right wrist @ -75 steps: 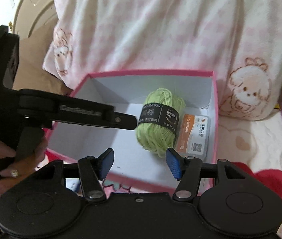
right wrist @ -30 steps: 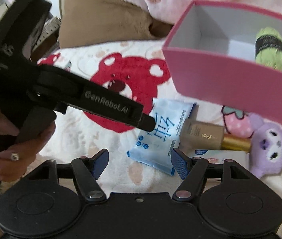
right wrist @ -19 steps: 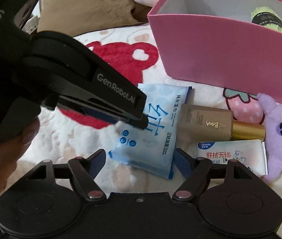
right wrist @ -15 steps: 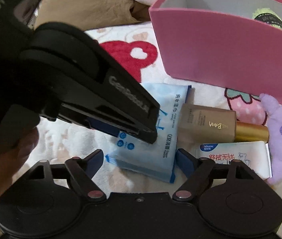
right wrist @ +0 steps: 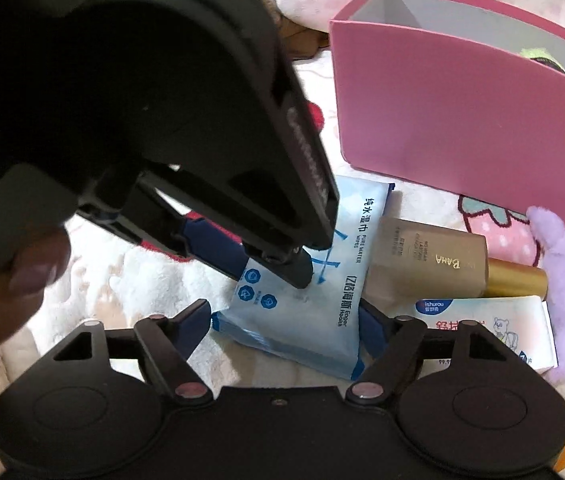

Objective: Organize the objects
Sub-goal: 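Move the left tool to the blue wet-wipes pack and close on it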

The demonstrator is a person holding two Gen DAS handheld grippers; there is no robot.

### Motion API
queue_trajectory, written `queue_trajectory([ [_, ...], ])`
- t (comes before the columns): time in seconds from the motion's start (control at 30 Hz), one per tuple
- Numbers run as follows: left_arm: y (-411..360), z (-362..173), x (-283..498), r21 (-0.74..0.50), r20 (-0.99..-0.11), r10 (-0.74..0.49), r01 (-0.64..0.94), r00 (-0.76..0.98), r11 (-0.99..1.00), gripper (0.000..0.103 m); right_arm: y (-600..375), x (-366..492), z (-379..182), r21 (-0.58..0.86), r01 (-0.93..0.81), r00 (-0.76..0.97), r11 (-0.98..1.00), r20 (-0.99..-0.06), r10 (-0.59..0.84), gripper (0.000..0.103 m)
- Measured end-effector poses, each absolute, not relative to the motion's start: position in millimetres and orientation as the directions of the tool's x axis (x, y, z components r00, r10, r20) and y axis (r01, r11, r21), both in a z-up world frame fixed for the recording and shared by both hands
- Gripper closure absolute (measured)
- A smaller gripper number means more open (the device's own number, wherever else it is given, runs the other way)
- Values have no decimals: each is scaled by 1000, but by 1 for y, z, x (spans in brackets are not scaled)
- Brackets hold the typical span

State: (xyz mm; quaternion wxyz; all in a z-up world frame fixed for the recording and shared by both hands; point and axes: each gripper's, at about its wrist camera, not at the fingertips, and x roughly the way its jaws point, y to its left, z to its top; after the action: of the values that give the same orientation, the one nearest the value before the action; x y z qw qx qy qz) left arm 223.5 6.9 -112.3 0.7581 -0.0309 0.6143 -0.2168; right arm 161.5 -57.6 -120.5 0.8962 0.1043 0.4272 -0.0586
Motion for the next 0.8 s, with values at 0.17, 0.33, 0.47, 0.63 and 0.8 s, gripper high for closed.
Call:
queue_trajectory([
  [0.17, 5, -108, 215, -305, -905, -373, 301, 203, 903, 77, -66, 152, -117, 189, 219, 646, 957, -763, 3, 34],
  [0.33, 5, -95, 199, -271, -895, -370, 358, 247, 894, 78, -72, 138, -108, 239, 200, 672, 950, -739, 45, 39],
  [0.47, 12, -80, 179, -282, -872, -401, 382, 279, 880, 78, -69, 116, -94, 244, 156, 701, 957, -710, 67, 39],
  [0.63, 22, -55, 153, -315, -828, -455, 400, 327, 861, 78, -64, 90, -69, 228, 128, 719, 965, -692, 68, 39],
  [0.8, 34, -27, 134, -381, -781, -520, 397, 345, 835, 78, -58, 70, -35, 226, 113, 740, 968, -669, 69, 39],
])
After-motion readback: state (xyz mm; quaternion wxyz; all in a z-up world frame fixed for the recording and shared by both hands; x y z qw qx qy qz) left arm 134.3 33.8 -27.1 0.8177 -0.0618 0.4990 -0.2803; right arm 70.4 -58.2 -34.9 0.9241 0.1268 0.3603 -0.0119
